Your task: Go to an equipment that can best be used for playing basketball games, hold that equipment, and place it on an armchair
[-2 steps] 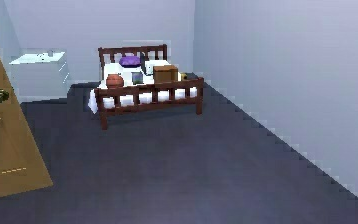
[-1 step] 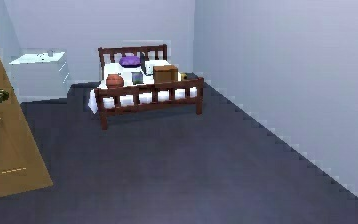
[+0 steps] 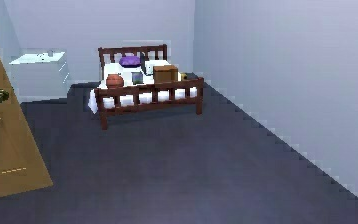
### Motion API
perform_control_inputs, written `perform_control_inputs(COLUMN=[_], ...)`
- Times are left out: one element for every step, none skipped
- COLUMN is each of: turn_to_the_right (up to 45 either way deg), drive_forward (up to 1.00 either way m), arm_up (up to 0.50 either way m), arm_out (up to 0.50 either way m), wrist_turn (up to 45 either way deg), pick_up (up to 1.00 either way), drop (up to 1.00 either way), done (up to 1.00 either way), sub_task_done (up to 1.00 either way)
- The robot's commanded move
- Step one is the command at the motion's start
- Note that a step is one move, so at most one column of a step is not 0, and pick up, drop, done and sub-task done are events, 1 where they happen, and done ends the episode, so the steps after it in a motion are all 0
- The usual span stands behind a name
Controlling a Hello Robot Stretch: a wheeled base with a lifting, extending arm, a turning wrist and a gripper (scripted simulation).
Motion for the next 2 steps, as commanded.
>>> perform_control_inputs(turn_to_the_right=[0.0, 0.0], drive_forward=[0.00, 0.00], arm_up=[0.38, 0.00], arm_out=[0.00, 0.00], wrist_turn=[0.0, -45.0], pick_up=[0.00, 0.00], drop=[0.00, 0.00], done=[0.00, 0.00], sub_task_done=[0.00, 0.00])
